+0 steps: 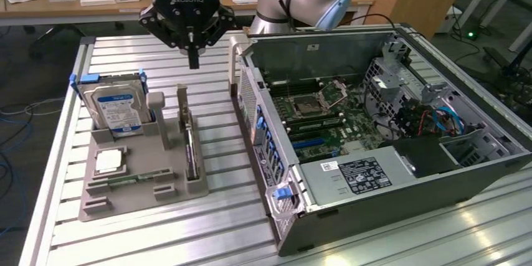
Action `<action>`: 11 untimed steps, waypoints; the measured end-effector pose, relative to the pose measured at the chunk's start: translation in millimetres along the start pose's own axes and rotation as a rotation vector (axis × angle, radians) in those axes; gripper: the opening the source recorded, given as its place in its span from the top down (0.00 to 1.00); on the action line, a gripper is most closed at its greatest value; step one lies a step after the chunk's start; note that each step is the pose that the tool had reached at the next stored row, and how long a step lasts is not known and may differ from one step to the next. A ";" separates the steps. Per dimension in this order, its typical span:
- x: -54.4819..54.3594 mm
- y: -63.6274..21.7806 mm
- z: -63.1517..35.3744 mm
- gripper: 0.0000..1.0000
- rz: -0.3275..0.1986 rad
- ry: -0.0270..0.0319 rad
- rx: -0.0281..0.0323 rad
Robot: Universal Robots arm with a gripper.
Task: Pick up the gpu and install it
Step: 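Reach for the gpu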
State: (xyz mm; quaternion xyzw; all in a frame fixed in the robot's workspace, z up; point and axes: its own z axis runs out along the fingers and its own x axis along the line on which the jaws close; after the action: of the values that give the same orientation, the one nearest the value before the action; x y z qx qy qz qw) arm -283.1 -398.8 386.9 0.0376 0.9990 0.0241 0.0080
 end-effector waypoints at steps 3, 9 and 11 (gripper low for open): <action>5.2 -0.4 0.2 0.89 0.000 0.0009 0.0001; 15.3 -1.2 0.6 0.89 0.000 0.0029 0.0002; 18.7 -1.4 0.7 0.89 0.000 0.0036 0.0003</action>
State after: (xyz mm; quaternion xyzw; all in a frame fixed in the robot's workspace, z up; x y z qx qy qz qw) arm -301.8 -398.8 385.8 0.0376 0.9990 0.0240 0.0062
